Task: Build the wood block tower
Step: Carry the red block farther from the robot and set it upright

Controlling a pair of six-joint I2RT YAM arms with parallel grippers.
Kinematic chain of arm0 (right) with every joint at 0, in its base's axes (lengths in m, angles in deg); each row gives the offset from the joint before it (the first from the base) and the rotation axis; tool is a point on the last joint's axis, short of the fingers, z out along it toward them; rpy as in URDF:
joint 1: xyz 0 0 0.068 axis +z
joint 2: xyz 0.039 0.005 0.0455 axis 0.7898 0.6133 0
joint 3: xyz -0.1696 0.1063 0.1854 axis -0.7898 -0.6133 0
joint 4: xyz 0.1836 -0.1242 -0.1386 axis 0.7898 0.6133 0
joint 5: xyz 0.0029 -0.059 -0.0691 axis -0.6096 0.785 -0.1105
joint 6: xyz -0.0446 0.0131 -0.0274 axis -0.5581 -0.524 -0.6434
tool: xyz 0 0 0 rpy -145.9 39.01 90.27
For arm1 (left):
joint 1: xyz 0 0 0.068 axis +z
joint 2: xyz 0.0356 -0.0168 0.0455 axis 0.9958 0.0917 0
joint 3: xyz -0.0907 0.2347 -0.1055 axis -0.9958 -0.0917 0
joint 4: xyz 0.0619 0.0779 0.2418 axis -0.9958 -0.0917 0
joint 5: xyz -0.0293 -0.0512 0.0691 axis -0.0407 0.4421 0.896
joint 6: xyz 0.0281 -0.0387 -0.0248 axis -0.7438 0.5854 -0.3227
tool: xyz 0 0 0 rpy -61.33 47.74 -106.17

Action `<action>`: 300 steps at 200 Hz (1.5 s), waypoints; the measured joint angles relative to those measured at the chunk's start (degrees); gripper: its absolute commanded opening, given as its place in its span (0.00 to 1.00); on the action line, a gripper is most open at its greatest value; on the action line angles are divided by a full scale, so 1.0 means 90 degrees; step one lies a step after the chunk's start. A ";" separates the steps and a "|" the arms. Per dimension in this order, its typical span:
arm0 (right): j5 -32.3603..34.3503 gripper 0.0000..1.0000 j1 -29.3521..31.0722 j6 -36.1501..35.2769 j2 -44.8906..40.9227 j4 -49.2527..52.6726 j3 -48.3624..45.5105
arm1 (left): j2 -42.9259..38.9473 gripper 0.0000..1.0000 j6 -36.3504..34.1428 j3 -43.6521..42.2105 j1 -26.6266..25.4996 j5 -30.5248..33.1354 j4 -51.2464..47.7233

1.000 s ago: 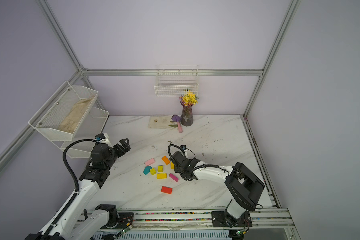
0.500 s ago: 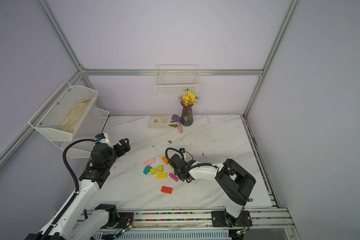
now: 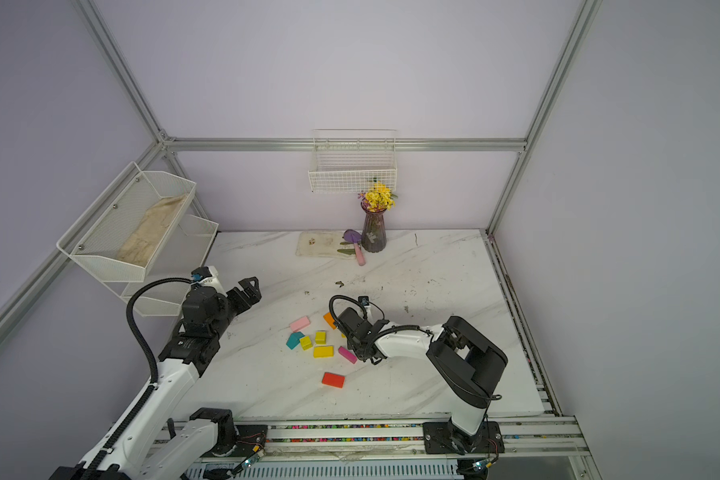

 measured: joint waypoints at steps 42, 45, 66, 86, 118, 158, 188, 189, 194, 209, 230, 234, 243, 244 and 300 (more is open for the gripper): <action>-0.0075 0.20 -0.0085 -0.0182 0.0010 0.0138 0.0357 | 0.0068 1.00 0.0000 0.0000 0.0000 -0.0121 0.0010; -0.0087 0.20 -0.0102 -0.0211 0.0010 0.0168 0.0403 | 0.0078 0.99 0.0000 0.0000 0.0000 -0.0131 0.0007; -0.0192 0.17 -0.0318 -0.0452 -0.0005 0.0308 0.0748 | 0.0182 1.00 0.0000 0.0000 0.0000 -0.0219 0.0027; -0.0440 0.13 -0.0721 -0.0755 -0.0063 0.0486 0.1083 | 0.0282 1.00 0.0000 0.0000 0.0000 -0.0291 0.0049; -0.0886 0.09 -0.1700 -0.1256 -0.0126 0.0571 0.1443 | 0.0379 1.00 0.0000 0.0000 0.0000 -0.0381 0.0049; -0.0646 0.10 -0.2261 -0.1644 -0.0083 0.0376 0.1460 | 0.0384 1.00 0.0000 0.0000 0.0000 -0.0435 0.0066; -0.0678 0.09 -0.2210 -0.1807 0.0277 -0.0017 0.1428 | 0.0425 1.00 0.0000 0.0000 0.0000 -0.0493 0.0100; -0.0678 0.09 -0.2210 -0.1807 0.0301 -0.0032 0.1428 | 0.0427 1.00 0.0000 0.0000 0.0000 -0.0495 0.0100; -0.0687 0.09 -0.2210 -0.1829 0.0401 -0.0073 0.1428 | 0.0444 1.00 0.0000 0.0000 0.0000 -0.0505 0.0100; -0.0712 0.08 -0.2225 -0.1885 0.0697 -0.0131 0.1428 | 0.0478 0.99 0.0000 0.0000 0.0000 -0.0532 0.0100; -0.0726 0.08 -0.2268 -0.1926 0.0988 -0.0131 0.1426 | 0.0493 1.00 0.0000 0.0000 0.0000 -0.0571 0.0100; -0.0729 0.08 -0.2280 -0.1936 0.1010 -0.0134 0.1426 | 0.0493 0.99 0.0000 0.0000 0.0000 -0.0573 0.0100; -0.0731 0.08 -0.2305 -0.1948 0.1022 -0.0134 0.1426 | 0.0493 1.00 0.0000 0.0000 0.0000 -0.0583 0.0100; -0.0729 0.08 -0.2310 -0.1948 0.1022 -0.0134 0.1426 | 0.0493 1.00 0.0000 0.0000 0.0000 -0.0583 0.0100; -0.0806 0.09 -0.2361 -0.1989 0.1020 -0.0262 0.1426 | 0.0559 1.00 0.0000 0.0000 0.0000 -0.0597 0.0100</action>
